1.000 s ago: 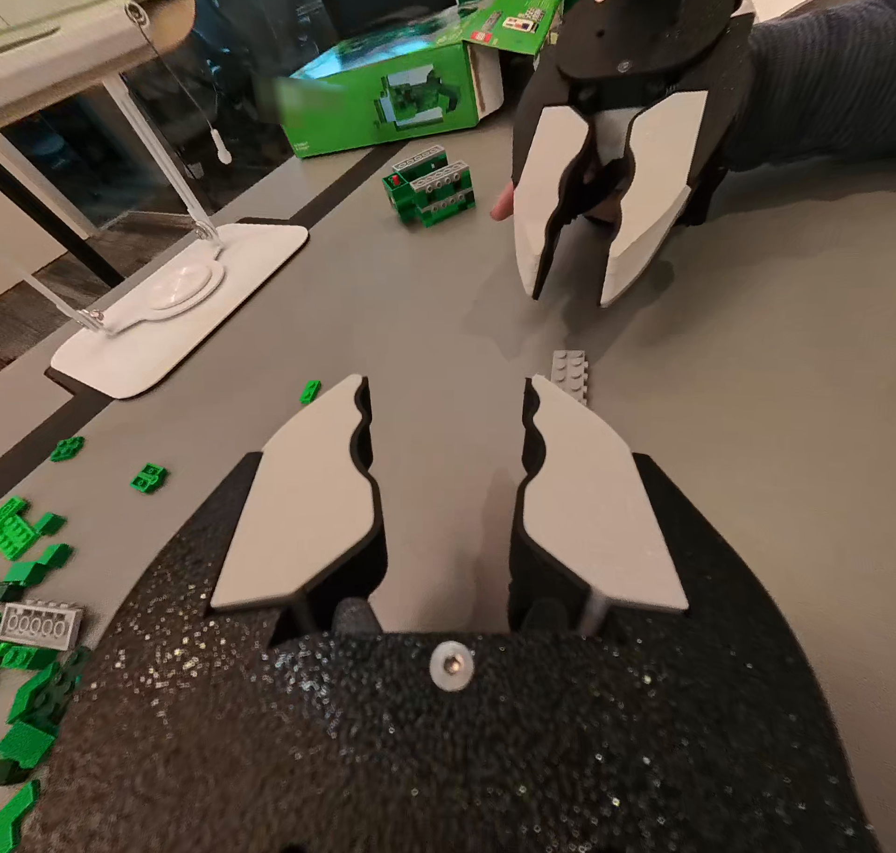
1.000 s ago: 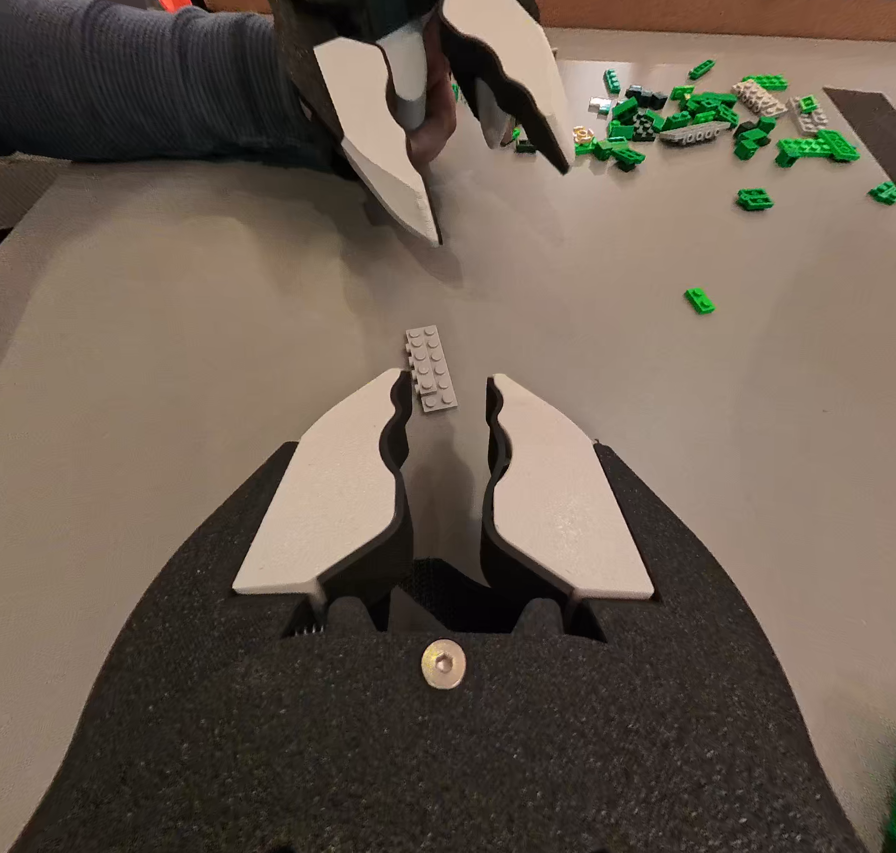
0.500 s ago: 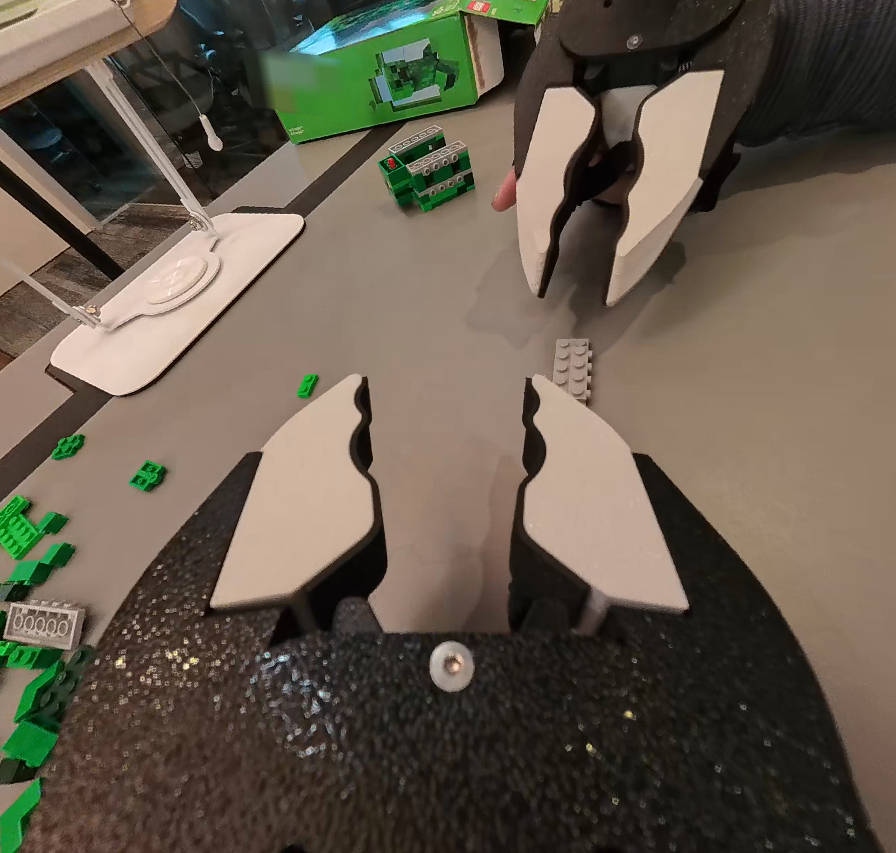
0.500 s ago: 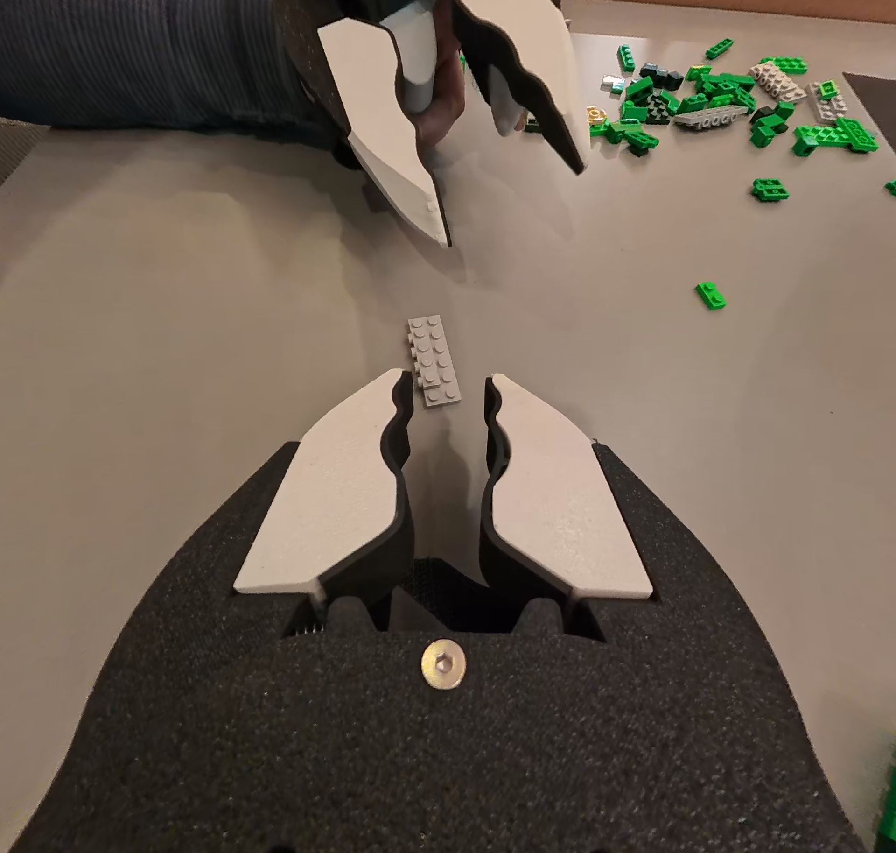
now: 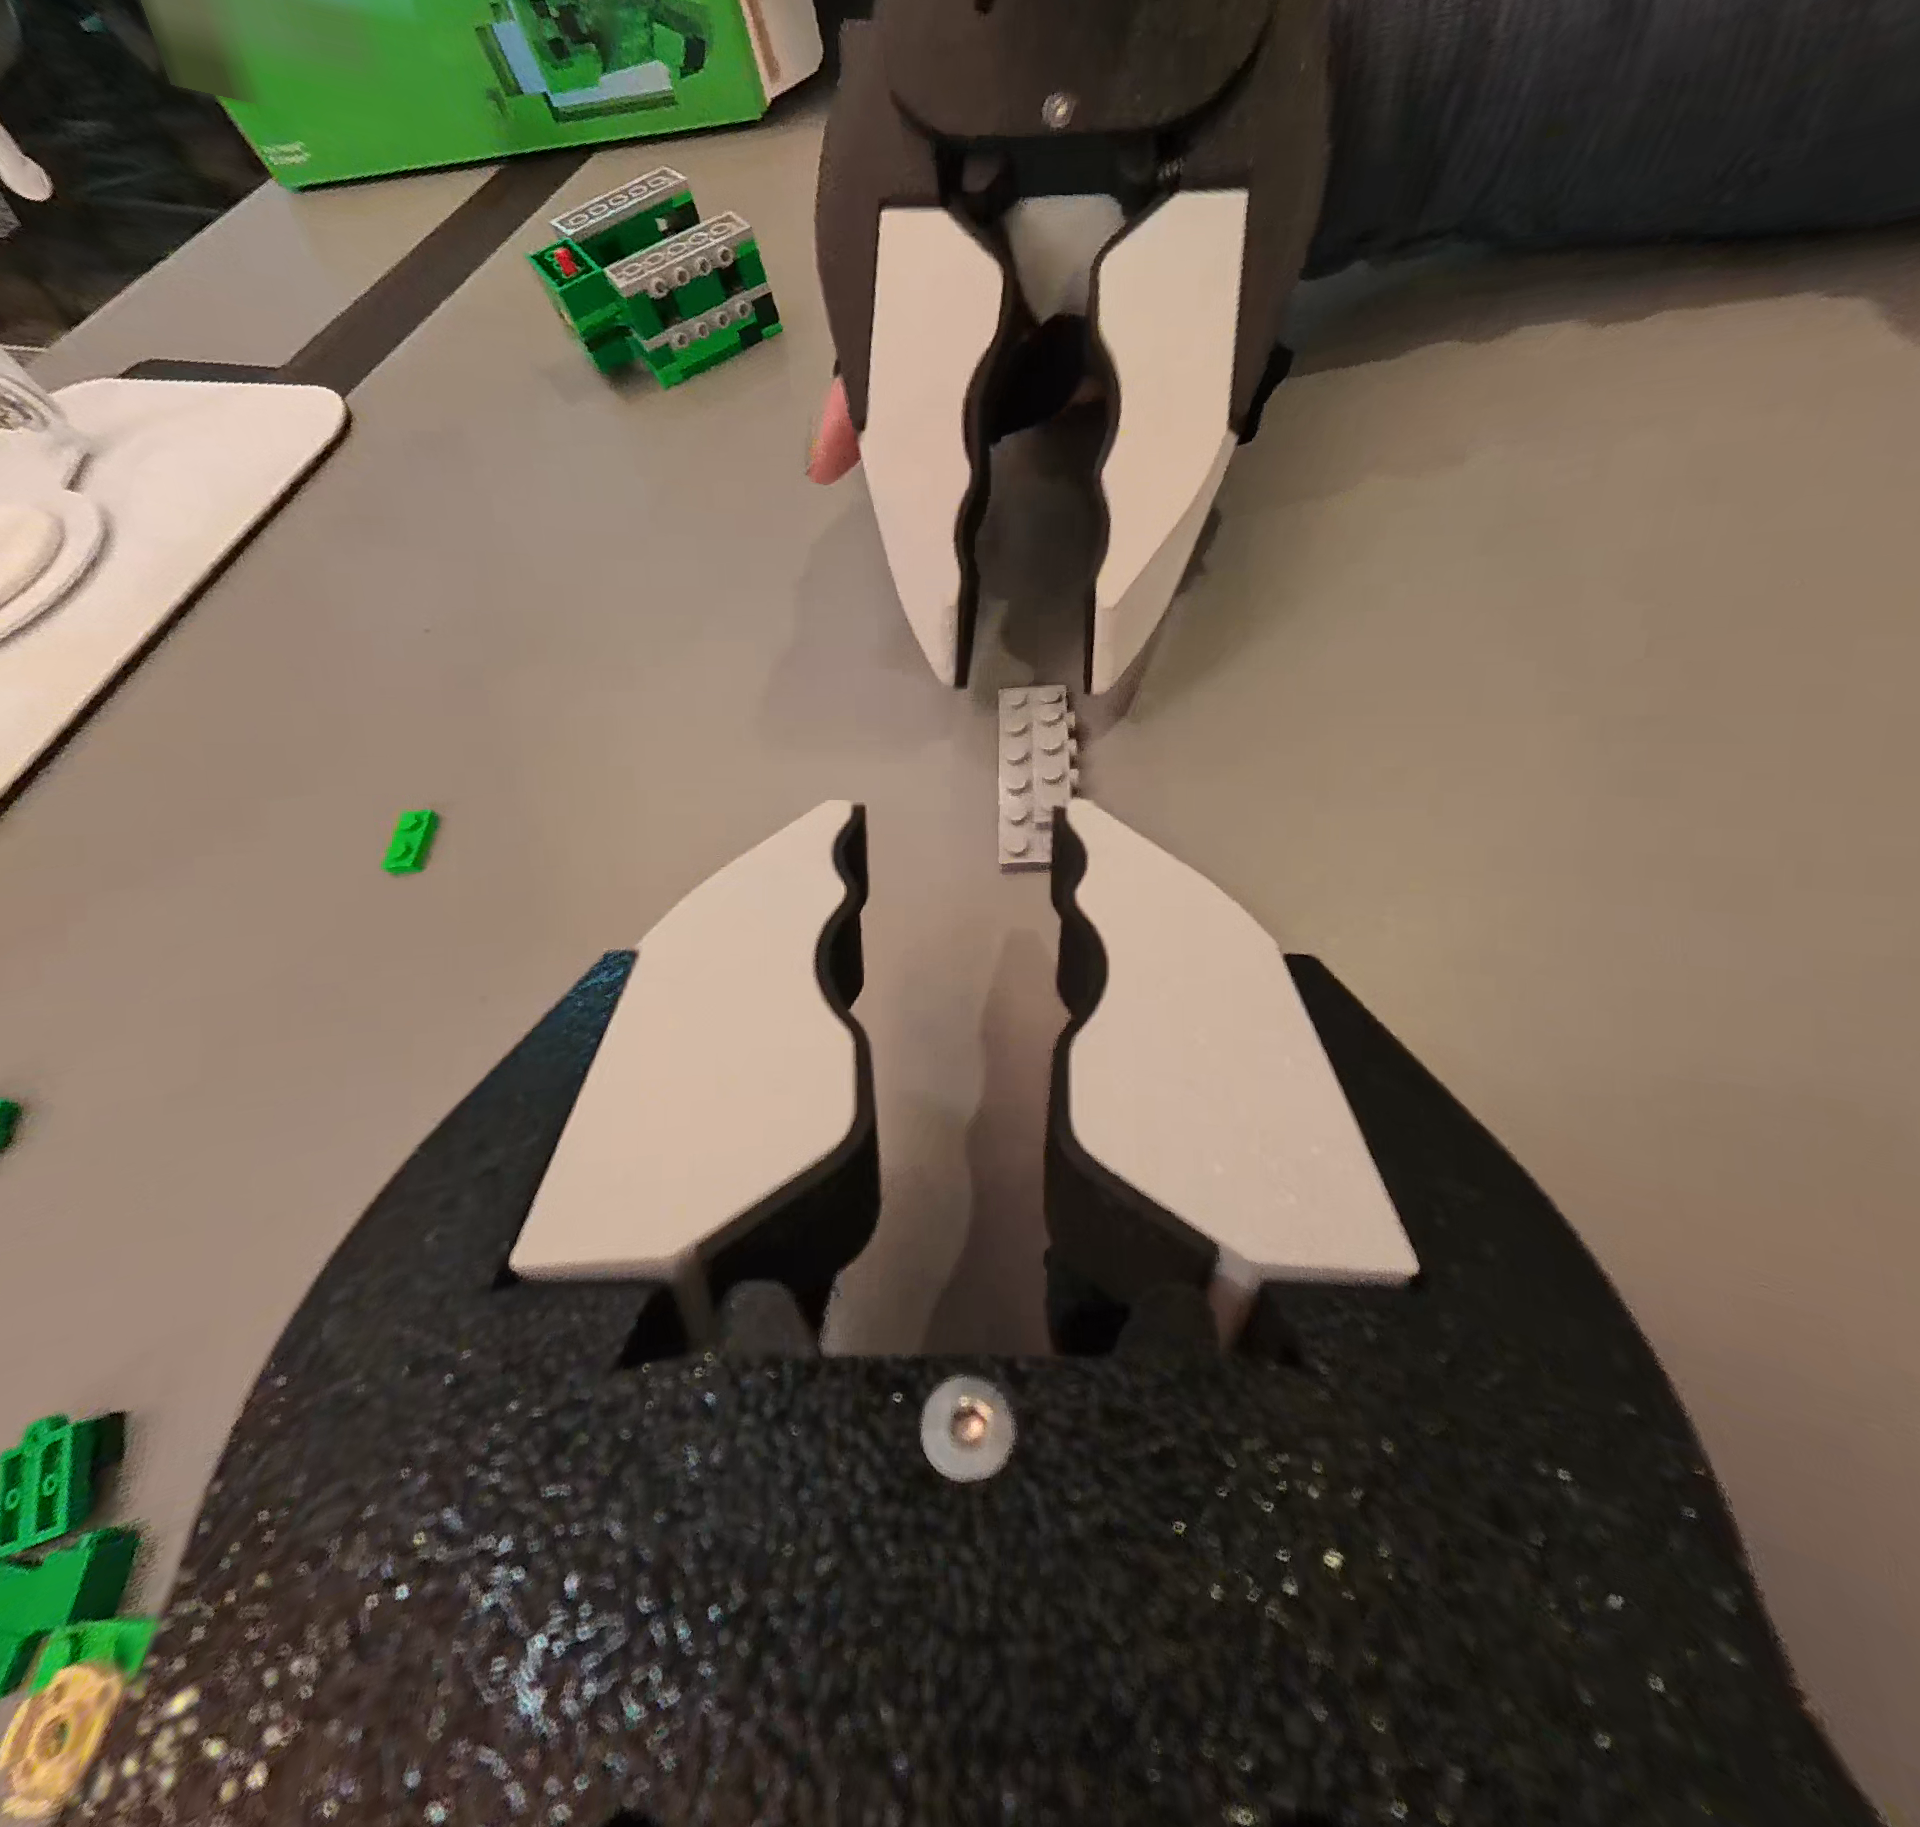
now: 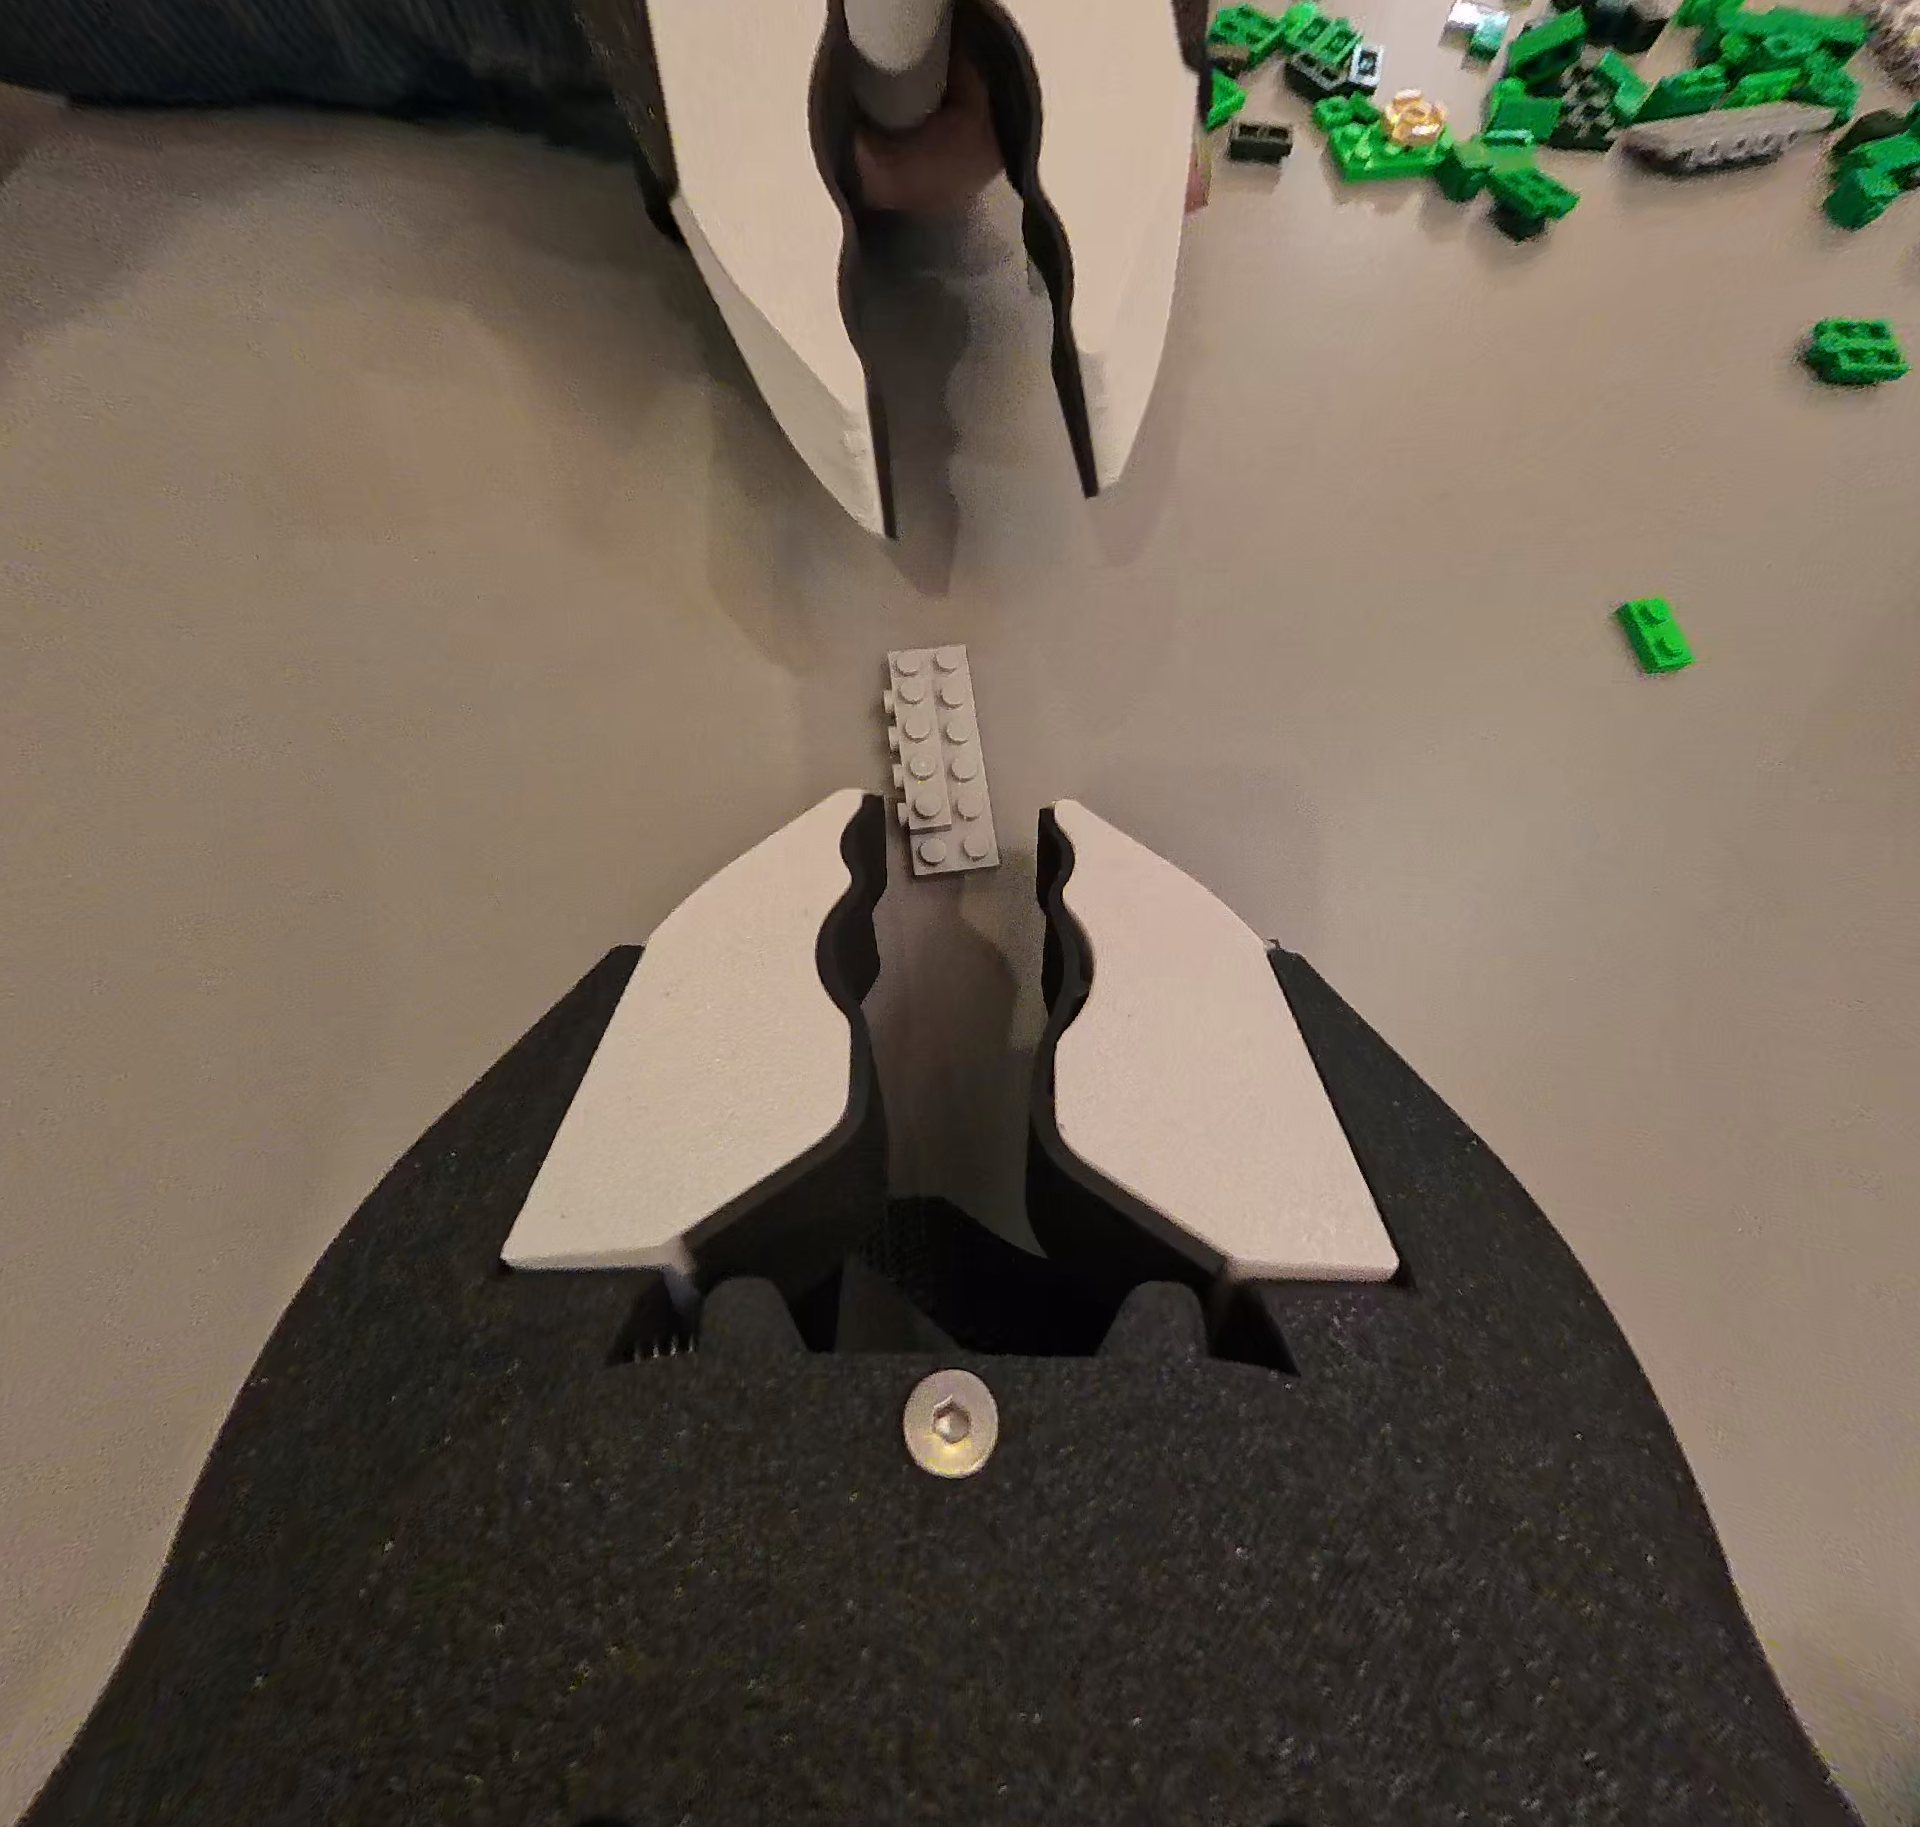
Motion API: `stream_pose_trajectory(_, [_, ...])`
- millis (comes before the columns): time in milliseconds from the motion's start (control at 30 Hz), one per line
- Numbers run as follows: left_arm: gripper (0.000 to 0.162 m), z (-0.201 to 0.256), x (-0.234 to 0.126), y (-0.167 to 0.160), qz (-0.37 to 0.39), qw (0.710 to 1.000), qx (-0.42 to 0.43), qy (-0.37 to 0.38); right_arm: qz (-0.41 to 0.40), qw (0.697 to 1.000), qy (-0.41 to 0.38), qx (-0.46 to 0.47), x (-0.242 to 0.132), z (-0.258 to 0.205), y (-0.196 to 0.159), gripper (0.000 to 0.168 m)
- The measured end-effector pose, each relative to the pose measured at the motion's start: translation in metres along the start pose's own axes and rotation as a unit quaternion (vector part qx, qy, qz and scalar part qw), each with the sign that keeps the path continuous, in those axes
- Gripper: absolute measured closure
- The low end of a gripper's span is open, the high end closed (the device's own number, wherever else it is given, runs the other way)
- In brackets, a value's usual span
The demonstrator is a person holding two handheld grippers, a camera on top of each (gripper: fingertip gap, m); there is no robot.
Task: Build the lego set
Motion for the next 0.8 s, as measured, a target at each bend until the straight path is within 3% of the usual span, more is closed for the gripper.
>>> stream_pose_trajectory(800, [0.128,-0.0013,-0.0008,0.0001,0.003,1.000,-0.005,0.001,-0.019,1.000,0.012,-0.011,0.0029,-0.0007,-0.0034,0.144])
Point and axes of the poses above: each gripper's, where its closed fingertips meet, x out along the fingers, y out of its top, z = x × y across the jaws, the point moved 1 cm from there along -x, back along the fingers
